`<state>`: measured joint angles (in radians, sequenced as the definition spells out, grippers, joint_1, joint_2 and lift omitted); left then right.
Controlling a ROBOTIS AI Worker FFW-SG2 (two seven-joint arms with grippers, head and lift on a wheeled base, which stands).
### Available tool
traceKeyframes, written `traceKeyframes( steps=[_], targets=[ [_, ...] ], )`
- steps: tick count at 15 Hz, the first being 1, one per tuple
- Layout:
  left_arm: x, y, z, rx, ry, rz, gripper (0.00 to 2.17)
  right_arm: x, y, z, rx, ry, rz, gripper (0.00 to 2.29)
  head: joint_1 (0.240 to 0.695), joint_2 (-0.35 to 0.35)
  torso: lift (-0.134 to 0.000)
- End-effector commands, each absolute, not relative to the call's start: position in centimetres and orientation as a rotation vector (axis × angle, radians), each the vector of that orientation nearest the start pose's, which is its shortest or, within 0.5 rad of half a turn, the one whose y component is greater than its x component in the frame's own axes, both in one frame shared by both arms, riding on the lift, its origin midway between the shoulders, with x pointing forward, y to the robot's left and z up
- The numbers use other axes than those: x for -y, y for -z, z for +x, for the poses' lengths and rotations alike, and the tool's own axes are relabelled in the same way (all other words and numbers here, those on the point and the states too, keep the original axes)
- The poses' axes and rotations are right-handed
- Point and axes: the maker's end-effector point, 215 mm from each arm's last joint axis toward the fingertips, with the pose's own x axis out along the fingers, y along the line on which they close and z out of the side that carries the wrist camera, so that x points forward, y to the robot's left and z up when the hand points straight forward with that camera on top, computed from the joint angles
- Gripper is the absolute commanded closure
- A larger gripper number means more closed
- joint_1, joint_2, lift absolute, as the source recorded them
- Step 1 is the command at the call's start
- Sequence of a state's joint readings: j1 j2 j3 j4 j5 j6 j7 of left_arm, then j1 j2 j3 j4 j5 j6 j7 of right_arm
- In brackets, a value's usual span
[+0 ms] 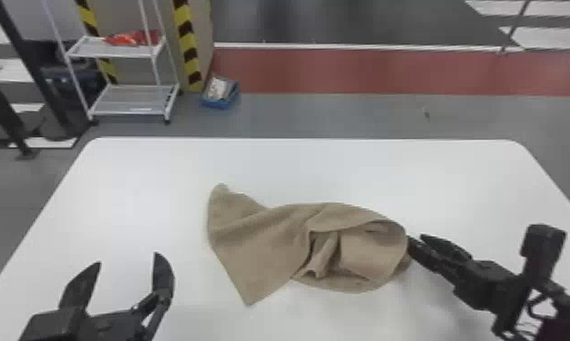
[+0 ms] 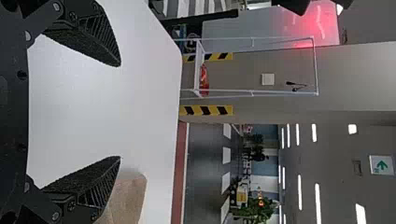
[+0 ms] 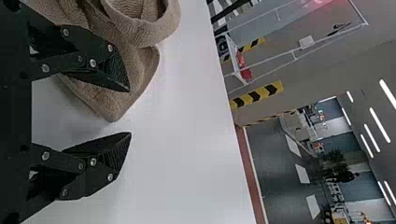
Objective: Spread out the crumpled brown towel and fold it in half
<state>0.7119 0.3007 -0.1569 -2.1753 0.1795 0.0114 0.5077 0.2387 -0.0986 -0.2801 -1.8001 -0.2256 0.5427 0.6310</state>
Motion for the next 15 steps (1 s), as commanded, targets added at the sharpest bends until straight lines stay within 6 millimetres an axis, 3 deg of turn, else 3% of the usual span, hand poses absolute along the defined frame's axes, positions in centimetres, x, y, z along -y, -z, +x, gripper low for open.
traceKeyframes(
  steps=[1, 6, 8, 11, 12, 15],
  targets=[
    [-26.3, 37.2, 36.7, -0.171, -0.214, 0.01, 0.19, 26.1, 45.8, 46.5, -0.454, -0.393, 0.282, 0.67, 0.695, 0.001, -0.124],
    [-26.3, 37.3, 36.5, -0.173, -0.213, 0.011, 0.19, 26.0, 46.4, 46.1, -0.475, -0.392, 0.291, 0.68, 0.695, 0.004, -0.124],
    [-26.4, 37.4, 36.5, -0.175, -0.216, 0.01, 0.19, 26.0, 46.5, 46.0, -0.479, -0.393, 0.293, 0.94, 0.695, 0.004, -0.124],
    [-26.4, 37.4, 36.5, -0.175, -0.216, 0.01, 0.19, 25.9, 46.5, 45.7, -0.479, -0.395, 0.293, 0.96, 0.695, 0.006, -0.124],
    [-26.4, 37.4, 36.5, -0.174, -0.213, 0.012, 0.19, 25.8, 46.3, 45.6, -0.474, -0.399, 0.292, 1.18, 0.695, 0.006, -0.124],
    [-24.9, 37.3, 36.3, -0.169, -0.141, 0.051, 0.2, 26.0, 46.1, 45.4, -0.469, -0.396, 0.296, 1.2, 0.695, 0.006, -0.124]
  ],
)
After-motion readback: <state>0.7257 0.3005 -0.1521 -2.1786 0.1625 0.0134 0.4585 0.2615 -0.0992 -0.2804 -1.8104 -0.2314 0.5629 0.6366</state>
